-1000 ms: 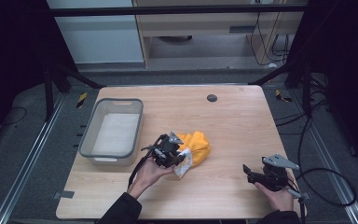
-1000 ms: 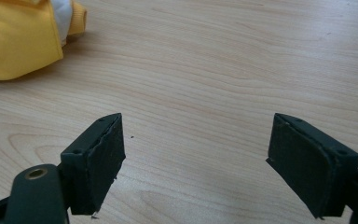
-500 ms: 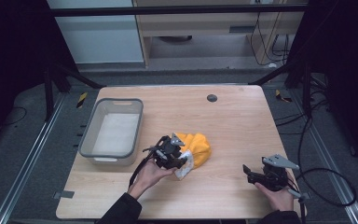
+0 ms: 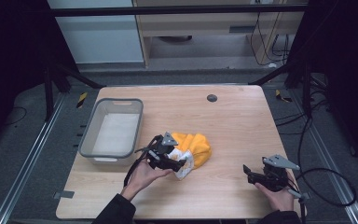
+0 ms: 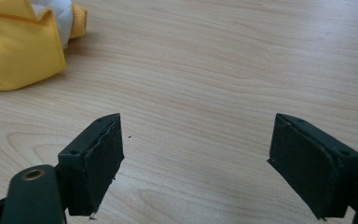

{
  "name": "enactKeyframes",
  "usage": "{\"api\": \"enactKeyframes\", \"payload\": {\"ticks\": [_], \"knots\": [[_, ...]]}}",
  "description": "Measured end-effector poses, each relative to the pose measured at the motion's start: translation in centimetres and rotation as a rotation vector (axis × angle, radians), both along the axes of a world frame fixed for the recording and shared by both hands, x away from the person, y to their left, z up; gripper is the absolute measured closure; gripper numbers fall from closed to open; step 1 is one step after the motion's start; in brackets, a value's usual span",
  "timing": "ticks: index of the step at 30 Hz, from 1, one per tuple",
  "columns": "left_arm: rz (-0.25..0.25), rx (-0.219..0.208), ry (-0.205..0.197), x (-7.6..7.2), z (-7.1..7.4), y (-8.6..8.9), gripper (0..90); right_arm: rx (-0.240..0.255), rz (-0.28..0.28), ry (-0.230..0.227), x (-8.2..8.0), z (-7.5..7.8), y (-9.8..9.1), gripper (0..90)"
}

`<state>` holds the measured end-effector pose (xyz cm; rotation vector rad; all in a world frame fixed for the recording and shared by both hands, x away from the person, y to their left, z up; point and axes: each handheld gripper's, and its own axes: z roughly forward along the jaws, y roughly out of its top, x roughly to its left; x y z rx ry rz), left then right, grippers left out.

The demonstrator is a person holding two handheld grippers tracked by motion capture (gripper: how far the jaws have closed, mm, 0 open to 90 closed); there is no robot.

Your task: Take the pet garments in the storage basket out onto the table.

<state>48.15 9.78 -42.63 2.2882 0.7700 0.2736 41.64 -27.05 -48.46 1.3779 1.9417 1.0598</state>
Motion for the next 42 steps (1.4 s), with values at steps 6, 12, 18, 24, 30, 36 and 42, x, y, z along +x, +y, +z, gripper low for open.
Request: {"api": "enactKeyframes", "payload": {"ticks": [6, 12, 18, 24, 30, 36, 42], "knots": [[0.022, -0.03, -0.027, -0.9, 0.2, 1.4, 24.1, -0.002, 0.001, -0.004, 0.0, 0.0, 0.0, 17.0], [0.047, -0.049, -0.048, -1.5, 0.2, 2.5, 21.8, -0.003, 0.003, -0.004, -0.1, 0.0, 0.0, 16.8], [0.06, -0.072, -0.073, -2.5, 0.0, 3.6, 21.1, 0.002, 0.003, -0.005, -0.2, 0.1, 0.1, 16.6], [0.086, -0.086, -0.095, -3.4, -0.2, 5.1, 20.5, -0.007, 0.008, -0.009, -0.3, 0.0, 0.1, 16.4], [0.113, -0.097, -0.09, -4.4, -0.8, 6.7, 20.4, -0.01, 0.006, -0.008, -0.3, 0.0, 0.1, 15.9], [0.147, -0.107, -0.077, -5.2, -1.6, 8.7, 20.6, -0.015, 0.002, 0.003, -0.3, 0.0, 0.1, 15.4], [0.177, -0.092, -0.07, -5.8, -2.7, 10.8, 21.0, -0.018, -0.003, -0.002, -0.3, -0.1, 0.0, 15.1]]}}
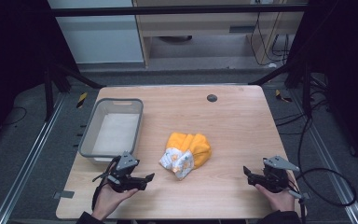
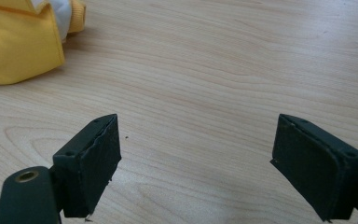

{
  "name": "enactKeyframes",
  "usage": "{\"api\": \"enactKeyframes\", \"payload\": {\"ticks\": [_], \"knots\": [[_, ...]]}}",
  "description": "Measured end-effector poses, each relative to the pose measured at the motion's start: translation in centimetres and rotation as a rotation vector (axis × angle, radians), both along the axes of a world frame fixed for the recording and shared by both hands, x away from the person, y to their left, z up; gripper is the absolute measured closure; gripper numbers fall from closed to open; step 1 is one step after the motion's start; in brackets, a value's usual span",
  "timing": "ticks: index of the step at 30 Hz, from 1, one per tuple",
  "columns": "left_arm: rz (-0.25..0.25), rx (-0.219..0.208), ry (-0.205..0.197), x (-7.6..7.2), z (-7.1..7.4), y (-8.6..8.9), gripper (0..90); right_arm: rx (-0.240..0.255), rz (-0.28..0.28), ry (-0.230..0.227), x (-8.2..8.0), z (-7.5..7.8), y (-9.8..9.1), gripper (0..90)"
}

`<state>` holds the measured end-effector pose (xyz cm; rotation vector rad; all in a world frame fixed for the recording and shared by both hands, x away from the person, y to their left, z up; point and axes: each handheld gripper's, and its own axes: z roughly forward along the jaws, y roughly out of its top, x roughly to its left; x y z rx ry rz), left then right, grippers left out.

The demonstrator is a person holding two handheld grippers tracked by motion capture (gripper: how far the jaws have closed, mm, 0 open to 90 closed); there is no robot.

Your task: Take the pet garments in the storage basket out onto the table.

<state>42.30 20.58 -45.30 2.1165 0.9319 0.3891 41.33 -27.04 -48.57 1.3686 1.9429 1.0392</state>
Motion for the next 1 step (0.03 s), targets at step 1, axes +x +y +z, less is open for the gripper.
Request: {"api": "enactKeyframes", "payload": {"ticks": [1], "knots": [[0.005, 0.002, 0.003, -0.08, -0.14, 0.42, 21.0, 0.001, 0.0, 0.0, 0.0, 0.0, 0.0, 15.1]]}}
